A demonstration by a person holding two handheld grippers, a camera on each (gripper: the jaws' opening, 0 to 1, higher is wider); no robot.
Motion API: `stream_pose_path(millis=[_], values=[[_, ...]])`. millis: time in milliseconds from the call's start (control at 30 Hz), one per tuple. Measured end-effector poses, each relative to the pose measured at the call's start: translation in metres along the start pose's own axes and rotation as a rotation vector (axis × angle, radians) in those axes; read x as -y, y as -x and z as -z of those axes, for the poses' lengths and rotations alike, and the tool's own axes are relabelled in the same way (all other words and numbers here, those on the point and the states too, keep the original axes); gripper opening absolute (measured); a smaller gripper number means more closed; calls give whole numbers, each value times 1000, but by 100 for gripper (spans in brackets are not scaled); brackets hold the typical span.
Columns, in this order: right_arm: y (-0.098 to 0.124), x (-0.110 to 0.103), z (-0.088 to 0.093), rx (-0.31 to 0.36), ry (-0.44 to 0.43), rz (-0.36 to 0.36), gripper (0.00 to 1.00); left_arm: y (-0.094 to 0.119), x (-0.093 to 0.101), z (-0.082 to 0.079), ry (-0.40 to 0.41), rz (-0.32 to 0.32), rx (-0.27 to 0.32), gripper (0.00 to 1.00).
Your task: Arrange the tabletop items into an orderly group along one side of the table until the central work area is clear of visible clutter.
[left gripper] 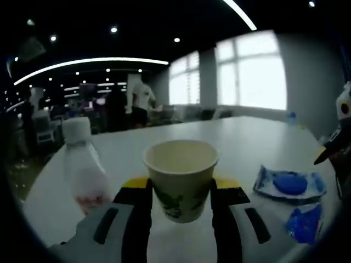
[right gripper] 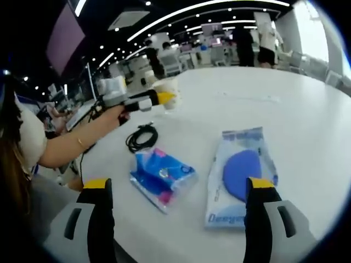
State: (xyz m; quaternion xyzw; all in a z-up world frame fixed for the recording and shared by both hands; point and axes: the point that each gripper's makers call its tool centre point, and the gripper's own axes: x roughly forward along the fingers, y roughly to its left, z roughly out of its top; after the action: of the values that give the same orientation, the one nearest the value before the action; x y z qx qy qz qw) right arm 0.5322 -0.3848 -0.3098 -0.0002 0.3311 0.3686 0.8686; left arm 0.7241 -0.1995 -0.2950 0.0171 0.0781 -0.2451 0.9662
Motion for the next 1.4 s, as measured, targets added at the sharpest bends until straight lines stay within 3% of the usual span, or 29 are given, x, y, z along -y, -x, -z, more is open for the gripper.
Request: stream_pose_path(millis=[400,667,1200,1400], values=[[-2,3,7,-31,-5,12,99,-14,-16,24,4,-78,-39,39],[-3,3,13,-62,9,12,99,-20,-18,30,19,-93,-32,39],[-4,6,16,-75,-6,22,99,-26,-26,53,24,-133,-84,40],[-5,7,17,-81,-11,22,98,-28,-28,55,17,-141,-85,40]])
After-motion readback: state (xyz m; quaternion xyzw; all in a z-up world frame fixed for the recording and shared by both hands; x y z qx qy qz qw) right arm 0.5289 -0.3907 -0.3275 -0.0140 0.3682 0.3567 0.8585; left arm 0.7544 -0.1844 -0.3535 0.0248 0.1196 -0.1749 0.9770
